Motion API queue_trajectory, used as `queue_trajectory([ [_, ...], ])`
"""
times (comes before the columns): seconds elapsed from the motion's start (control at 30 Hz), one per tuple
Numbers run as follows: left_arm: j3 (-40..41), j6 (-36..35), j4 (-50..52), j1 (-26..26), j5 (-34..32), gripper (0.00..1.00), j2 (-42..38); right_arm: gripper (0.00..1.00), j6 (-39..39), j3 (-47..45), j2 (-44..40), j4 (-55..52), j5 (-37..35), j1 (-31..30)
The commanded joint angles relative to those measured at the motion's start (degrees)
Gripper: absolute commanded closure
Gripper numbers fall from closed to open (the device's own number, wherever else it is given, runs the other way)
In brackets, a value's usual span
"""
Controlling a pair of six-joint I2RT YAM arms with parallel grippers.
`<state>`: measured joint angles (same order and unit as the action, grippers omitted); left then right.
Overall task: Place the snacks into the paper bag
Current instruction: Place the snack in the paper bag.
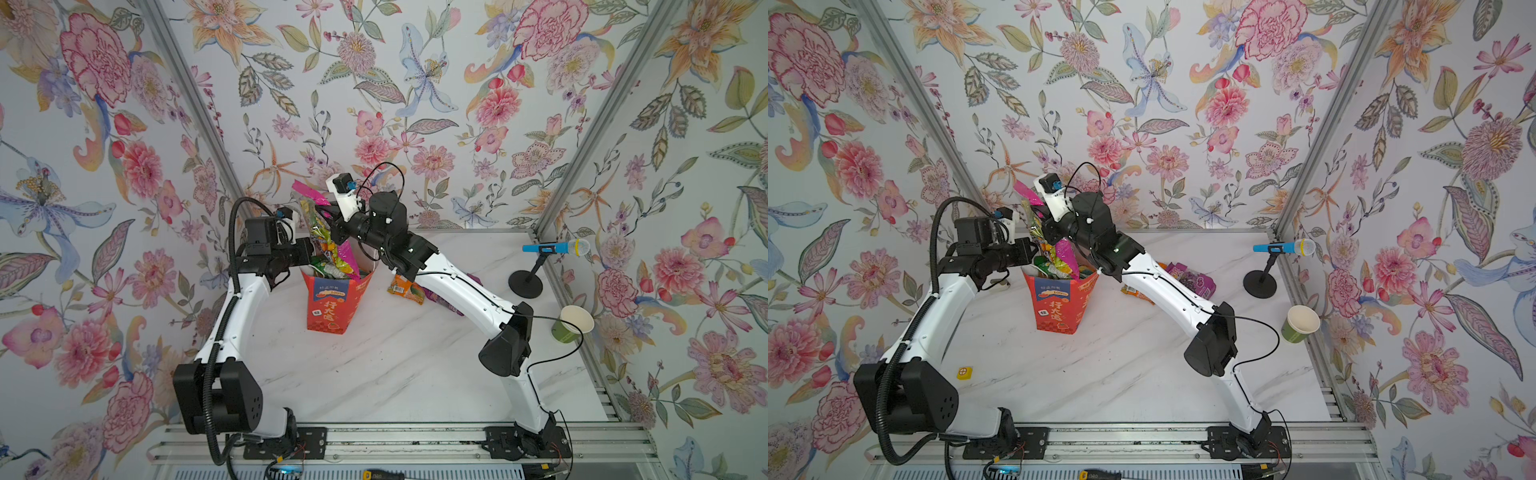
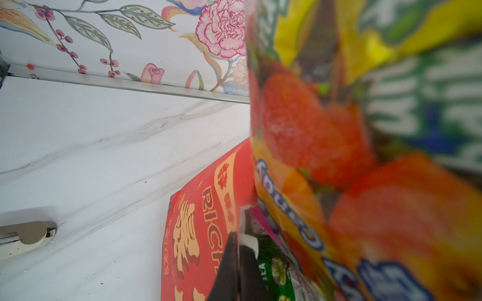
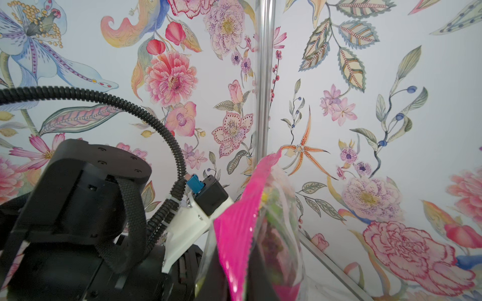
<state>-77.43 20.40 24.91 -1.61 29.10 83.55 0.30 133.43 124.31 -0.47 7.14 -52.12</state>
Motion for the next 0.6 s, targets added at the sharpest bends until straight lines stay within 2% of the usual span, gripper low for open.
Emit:
queue_trajectory([
  [0.0, -1.1, -0.3, -2.5, -0.4, 2.3, 1.00, -1.5, 1.00, -4.3, -1.1, -1.4, 11.9, 0.2, 0.3],
  [0.23, -1.1, -0.3, -2.4, -0.4, 2.4, 1.00, -1.1, 1.00, -4.0, -6.1, -1.7, 19.6, 3.1, 1.7],
  [0.57, -1.1, -0.2, -2.6, -0.5, 2.7, 1.00, -0.8, 1.00, -4.8, -4.8, 1.2, 19.0, 4.1, 2.0],
])
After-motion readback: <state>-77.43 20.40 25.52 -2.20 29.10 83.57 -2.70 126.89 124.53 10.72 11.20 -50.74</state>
